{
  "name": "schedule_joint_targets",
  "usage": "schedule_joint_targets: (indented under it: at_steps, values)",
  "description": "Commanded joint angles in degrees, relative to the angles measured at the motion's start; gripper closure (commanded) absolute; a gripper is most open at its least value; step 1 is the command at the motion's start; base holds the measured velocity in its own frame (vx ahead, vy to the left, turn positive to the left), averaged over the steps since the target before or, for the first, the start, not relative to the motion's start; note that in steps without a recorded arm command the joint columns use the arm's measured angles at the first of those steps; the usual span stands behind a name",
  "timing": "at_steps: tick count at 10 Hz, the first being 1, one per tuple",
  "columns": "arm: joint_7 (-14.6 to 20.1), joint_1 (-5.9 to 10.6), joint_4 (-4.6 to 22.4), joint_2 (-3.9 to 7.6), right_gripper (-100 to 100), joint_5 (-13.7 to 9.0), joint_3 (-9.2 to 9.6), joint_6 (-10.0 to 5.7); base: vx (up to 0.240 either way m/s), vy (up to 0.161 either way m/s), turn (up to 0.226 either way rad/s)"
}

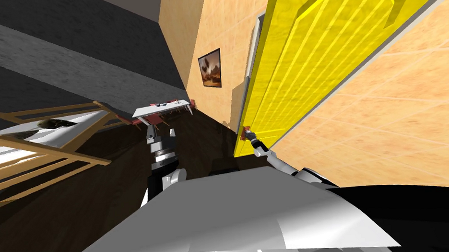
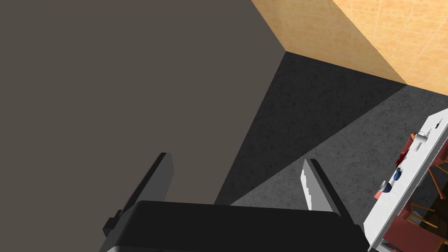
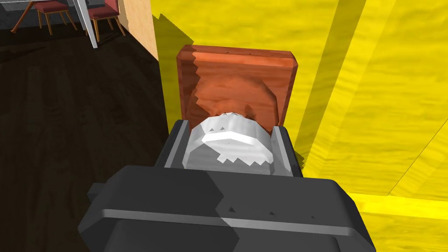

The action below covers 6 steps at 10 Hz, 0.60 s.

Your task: Pull the door open

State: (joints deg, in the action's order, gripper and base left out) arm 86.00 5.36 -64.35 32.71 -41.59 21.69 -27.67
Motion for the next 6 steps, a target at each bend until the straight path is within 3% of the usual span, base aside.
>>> schedule_joint_targets:
  at_steps: [1,6]
  values:
    - [1.2,-0.49,-0.6,0.96,100,0.3,1.25,-0.72,-0.203,-0.113,0.119]
    - [4.2,-1.38,-2.2,3.9,100,1.0,4.26,-2.6,-0.18,-0.09,0.096]
